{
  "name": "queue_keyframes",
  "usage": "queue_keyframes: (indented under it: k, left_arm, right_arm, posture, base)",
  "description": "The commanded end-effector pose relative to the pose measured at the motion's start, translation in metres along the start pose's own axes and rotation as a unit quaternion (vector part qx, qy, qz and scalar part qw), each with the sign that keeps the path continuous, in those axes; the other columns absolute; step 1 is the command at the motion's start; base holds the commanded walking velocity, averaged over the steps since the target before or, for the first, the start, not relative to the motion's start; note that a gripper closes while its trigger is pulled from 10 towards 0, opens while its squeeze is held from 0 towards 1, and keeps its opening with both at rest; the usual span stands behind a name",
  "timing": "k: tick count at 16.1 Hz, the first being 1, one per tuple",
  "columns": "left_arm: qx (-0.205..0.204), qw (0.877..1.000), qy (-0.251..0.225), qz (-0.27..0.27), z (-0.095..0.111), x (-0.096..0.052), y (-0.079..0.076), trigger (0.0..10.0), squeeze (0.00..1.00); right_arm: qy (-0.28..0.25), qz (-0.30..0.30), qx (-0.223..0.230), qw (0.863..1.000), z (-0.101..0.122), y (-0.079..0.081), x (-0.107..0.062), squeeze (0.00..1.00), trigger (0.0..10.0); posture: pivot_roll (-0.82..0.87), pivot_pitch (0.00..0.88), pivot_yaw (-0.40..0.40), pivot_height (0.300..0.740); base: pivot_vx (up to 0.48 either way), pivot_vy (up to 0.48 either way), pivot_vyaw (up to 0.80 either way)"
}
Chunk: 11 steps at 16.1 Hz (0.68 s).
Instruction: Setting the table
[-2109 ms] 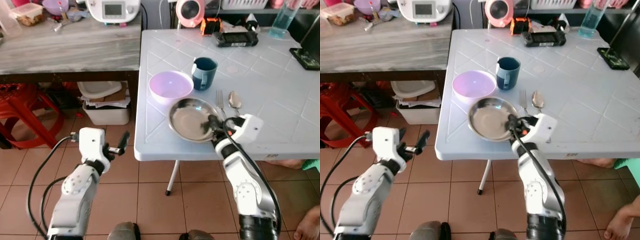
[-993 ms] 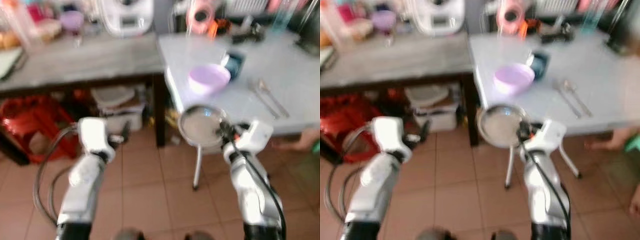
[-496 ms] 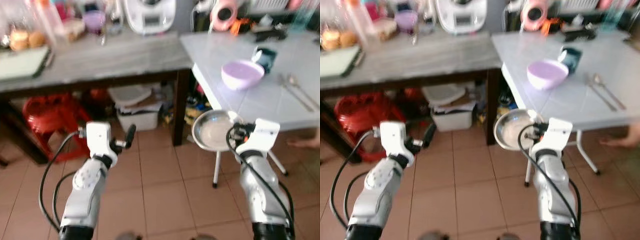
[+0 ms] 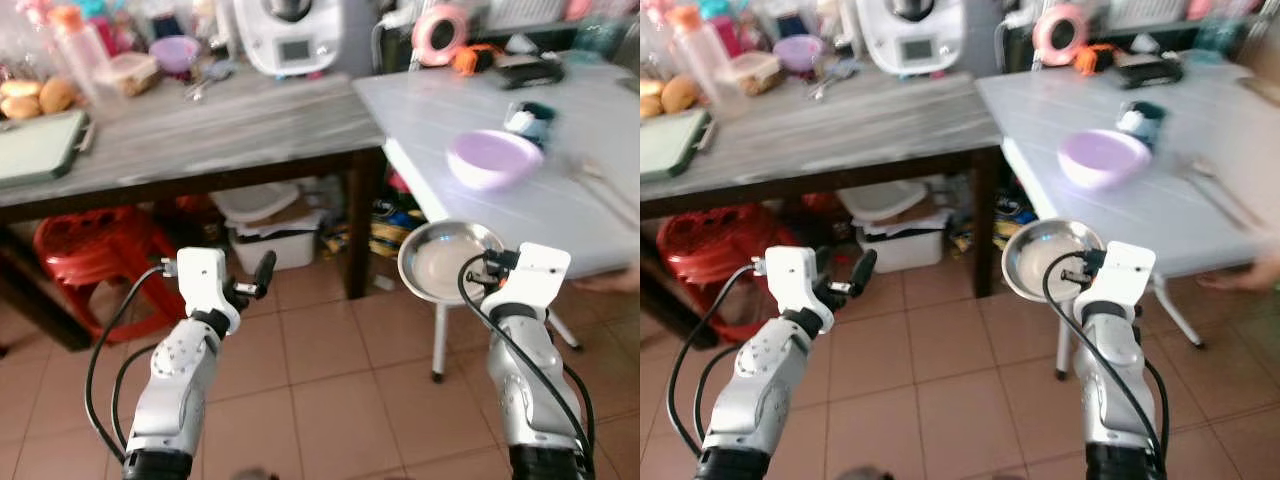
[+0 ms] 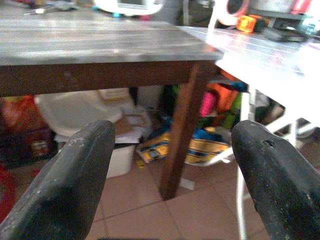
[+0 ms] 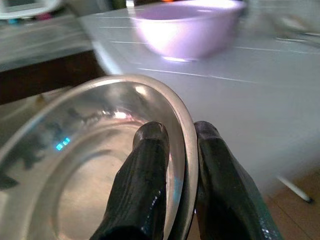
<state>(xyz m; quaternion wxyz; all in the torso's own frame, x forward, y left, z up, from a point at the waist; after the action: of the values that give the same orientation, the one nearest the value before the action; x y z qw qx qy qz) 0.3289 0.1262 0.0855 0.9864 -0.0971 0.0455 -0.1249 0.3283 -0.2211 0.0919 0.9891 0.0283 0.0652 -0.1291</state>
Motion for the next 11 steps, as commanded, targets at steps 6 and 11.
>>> queue_keyframes:
  k: [6,11]
  left_arm:
    - [0.022,0.999,-0.012,0.025,0.008,0.000,0.013,10.0,0.00]
    - [0.052,0.997,-0.035,0.046,0.017,0.002,0.020,10.0,0.00]
  right_arm:
    - [-0.027,0.034,0.011,0.999,0.013,0.019,0.001,0.00,10.0]
    - [-0.057,0.066,-0.011,0.996,0.028,0.030,0.003,0.00,10.0]
  posture:
    - [-0.05,0.000,0.041,0.740]
    - [-0.06,0.000,0.042,0.740]
  base:
    - [0.476,0.000,0.00]
    - [0.465,0.000,0.00]
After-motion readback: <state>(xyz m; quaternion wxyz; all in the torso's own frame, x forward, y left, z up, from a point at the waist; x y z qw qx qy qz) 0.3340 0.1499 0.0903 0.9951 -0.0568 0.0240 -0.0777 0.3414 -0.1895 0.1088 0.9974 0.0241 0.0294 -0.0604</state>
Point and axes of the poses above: a point about 5 cm out from each wrist's last joint towards the gripper, its own x axis pointing out of the wrist towards the gripper, its own z axis along the axis of the wrist's last joint, y = z × x, the point moved 6 cm from there along x, pointing out of the wrist towards the gripper, and after that the axes turned 2 degrees about -x, right-handed, at the moved point
